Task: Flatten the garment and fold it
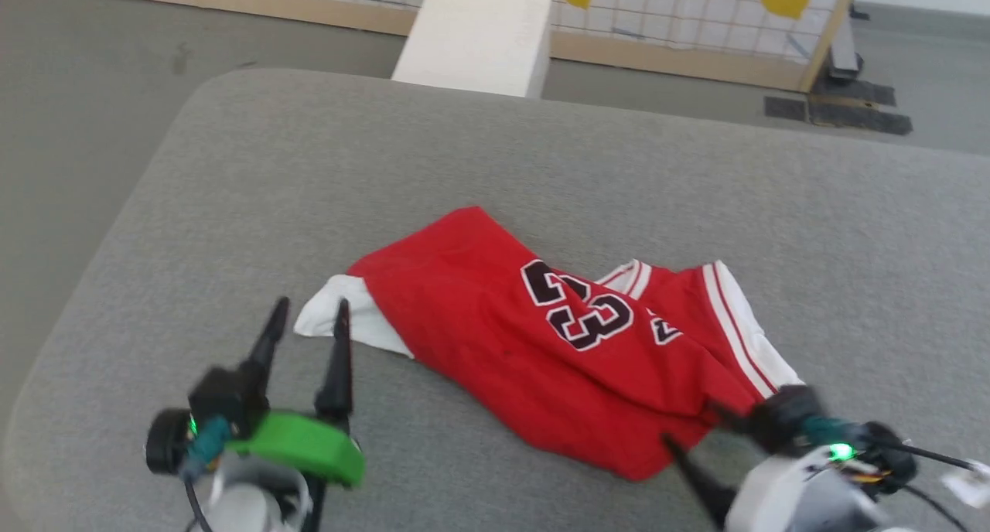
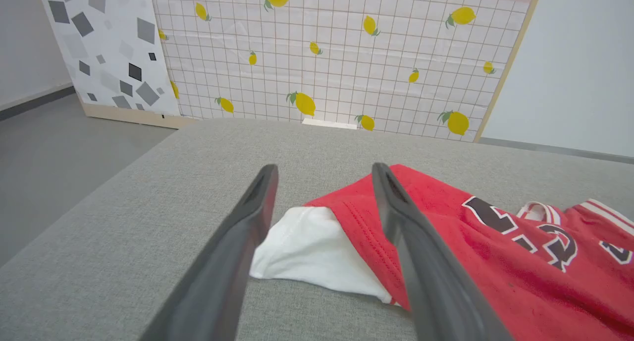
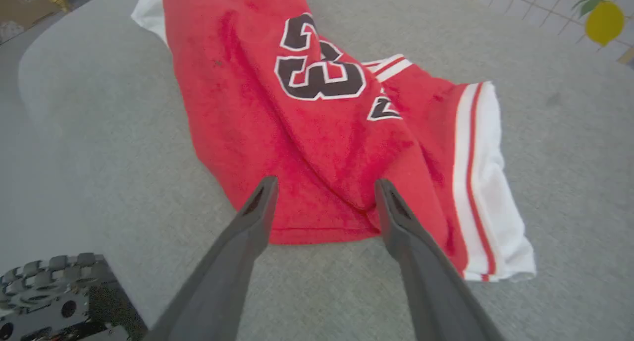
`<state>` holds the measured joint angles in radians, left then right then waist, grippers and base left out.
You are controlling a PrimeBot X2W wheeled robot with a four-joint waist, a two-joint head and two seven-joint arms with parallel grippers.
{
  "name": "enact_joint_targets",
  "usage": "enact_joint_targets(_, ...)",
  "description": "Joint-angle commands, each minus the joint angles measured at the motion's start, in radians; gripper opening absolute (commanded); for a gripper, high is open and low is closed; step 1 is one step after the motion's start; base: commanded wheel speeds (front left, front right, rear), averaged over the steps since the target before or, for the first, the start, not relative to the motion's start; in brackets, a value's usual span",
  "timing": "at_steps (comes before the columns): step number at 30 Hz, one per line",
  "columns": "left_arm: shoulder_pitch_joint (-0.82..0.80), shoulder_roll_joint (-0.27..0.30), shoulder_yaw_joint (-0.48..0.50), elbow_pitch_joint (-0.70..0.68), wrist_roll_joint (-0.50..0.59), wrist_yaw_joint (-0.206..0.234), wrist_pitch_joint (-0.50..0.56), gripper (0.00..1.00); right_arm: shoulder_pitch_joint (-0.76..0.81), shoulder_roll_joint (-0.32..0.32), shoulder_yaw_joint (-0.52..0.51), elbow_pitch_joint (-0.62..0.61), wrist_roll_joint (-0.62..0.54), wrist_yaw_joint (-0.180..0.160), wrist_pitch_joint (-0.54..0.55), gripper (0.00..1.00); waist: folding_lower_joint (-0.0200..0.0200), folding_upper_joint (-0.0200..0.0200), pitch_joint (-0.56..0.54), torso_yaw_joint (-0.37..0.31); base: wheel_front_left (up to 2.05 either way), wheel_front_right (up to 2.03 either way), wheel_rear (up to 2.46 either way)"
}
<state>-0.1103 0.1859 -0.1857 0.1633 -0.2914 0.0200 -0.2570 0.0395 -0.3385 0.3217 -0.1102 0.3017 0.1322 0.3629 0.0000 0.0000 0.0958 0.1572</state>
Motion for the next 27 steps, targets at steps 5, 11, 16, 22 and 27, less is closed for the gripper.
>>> enact_joint_targets(5, 0.098, -0.045, -0.013, -0.084, 0.046, -0.010, -0.004, 1.00, -0.102, -0.062, 0.153, 0.010, 0.053, -0.002, 0.170, 1.00, 0.0000, 0.0000, 0.007, 0.067, 0.00, 0.00, 0.00)
enact_joint_targets(11, 0.105, -0.081, -0.033, -0.083, 0.061, -0.031, -0.005, 1.00, -0.233, -0.063, 0.296, 0.158, 0.077, -0.002, 0.229, 1.00, 0.0000, 0.0000, 0.024, 0.125, 0.00, 0.00, 0.00)
enact_joint_targets(16, 0.095, -0.099, -0.041, -0.073, 0.064, -0.039, -0.005, 1.00, -0.301, -0.059, 0.388, 0.298, 0.083, -0.002, 0.225, 1.00, 0.0000, 0.0000, 0.034, 0.163, 0.00, 0.00, 0.00)
enact_joint_targets(22, 0.105, -0.110, -0.031, -0.067, 0.066, -0.038, -0.005, 1.00, -0.326, -0.069, 0.432, 0.427, 0.094, -0.002, 0.185, 0.00, 0.0000, 0.0000, 0.026, 0.165, 0.00, 0.00, 0.00)
enact_joint_targets(27, 0.120, -0.111, -0.014, -0.050, 0.065, -0.042, -0.005, 1.00, -0.291, -0.121, 0.422, 0.409, 0.156, -0.002, 0.167, 0.00, 0.0000, 0.0000, -0.007, 0.128, 0.00, 0.00, 0.00)
